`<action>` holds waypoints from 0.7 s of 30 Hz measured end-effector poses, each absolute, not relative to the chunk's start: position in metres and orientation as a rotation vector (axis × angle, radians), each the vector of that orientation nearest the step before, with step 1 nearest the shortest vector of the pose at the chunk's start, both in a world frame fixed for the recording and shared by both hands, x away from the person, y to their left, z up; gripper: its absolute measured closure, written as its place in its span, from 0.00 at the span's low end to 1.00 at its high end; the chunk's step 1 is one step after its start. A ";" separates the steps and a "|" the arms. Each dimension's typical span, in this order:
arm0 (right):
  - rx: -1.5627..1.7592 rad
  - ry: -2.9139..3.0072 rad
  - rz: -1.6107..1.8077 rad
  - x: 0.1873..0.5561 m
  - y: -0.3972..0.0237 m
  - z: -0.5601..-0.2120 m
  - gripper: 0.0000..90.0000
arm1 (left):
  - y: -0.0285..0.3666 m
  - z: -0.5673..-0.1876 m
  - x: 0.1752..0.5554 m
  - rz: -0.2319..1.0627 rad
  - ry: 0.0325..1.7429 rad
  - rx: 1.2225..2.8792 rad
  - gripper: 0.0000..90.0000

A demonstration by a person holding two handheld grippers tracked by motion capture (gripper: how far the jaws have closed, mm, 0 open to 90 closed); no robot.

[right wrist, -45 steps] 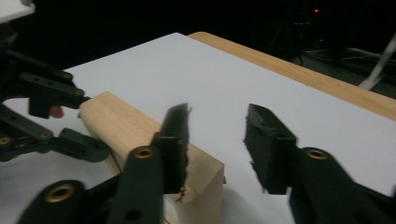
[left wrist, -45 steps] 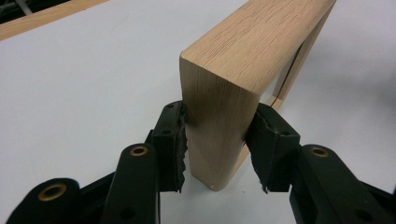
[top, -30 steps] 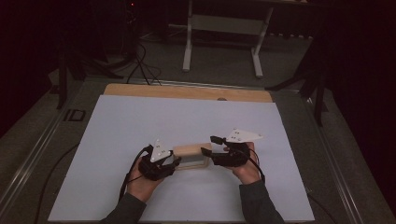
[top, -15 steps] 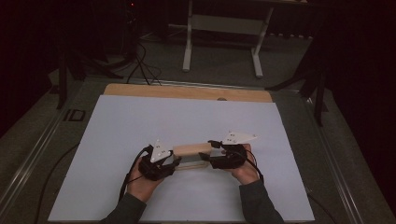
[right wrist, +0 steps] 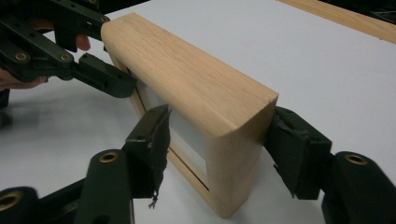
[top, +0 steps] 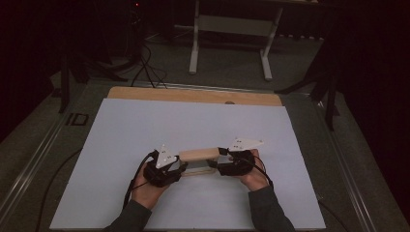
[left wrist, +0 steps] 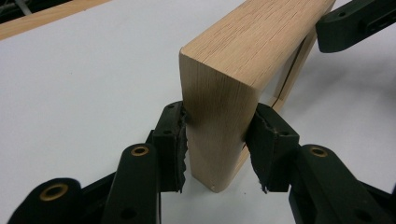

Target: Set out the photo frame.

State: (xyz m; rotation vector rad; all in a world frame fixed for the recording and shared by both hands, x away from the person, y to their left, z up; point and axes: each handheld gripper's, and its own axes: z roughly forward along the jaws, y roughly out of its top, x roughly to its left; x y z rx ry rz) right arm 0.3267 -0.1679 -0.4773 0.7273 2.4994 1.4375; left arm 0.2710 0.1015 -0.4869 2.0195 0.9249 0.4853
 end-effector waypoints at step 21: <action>0.699 2.493 1.385 0.326 -0.168 -0.478 0.55 | 0.101 -0.483 0.272 0.491 0.928 2.012 0.64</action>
